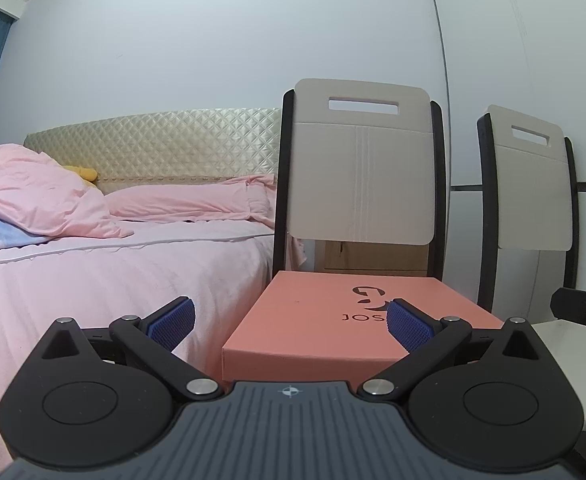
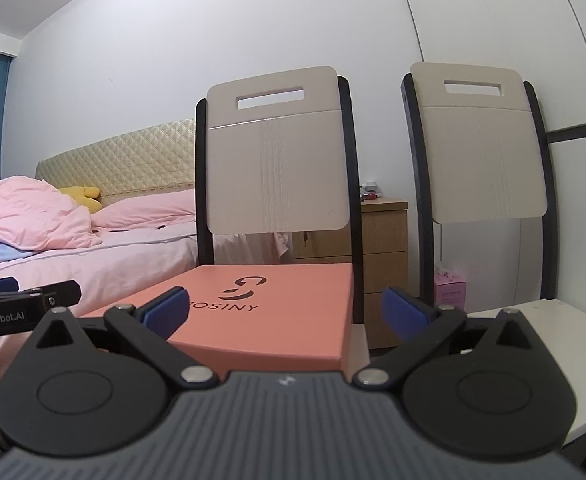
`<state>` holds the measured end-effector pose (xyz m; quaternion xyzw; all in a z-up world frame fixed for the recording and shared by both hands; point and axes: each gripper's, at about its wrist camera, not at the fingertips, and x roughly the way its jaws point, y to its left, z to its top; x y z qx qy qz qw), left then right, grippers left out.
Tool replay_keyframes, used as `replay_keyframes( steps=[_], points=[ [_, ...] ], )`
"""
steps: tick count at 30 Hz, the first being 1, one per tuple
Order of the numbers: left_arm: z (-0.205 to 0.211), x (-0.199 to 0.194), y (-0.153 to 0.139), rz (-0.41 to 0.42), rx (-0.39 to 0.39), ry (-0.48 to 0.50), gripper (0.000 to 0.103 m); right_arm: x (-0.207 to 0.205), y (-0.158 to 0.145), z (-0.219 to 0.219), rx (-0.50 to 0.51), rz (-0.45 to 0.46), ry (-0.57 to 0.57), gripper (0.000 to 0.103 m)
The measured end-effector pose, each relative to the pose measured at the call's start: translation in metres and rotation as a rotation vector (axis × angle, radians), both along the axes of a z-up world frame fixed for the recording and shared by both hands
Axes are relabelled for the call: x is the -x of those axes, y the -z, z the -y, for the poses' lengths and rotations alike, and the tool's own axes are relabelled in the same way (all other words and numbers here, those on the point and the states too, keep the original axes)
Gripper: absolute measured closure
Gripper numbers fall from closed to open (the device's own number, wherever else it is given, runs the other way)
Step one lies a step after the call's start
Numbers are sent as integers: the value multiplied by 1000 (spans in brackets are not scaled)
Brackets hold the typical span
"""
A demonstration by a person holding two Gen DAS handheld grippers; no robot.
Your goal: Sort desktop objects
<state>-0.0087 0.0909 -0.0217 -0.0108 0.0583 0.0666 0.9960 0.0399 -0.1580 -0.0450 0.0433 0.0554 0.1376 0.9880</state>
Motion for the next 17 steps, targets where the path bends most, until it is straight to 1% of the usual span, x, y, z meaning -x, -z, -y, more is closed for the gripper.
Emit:
replay_keyframes(
  steps=[17],
  points=[
    [3, -4, -1, -12, 1, -8, 0, 0, -2, -1, 26, -5, 24, 0]
  ],
)
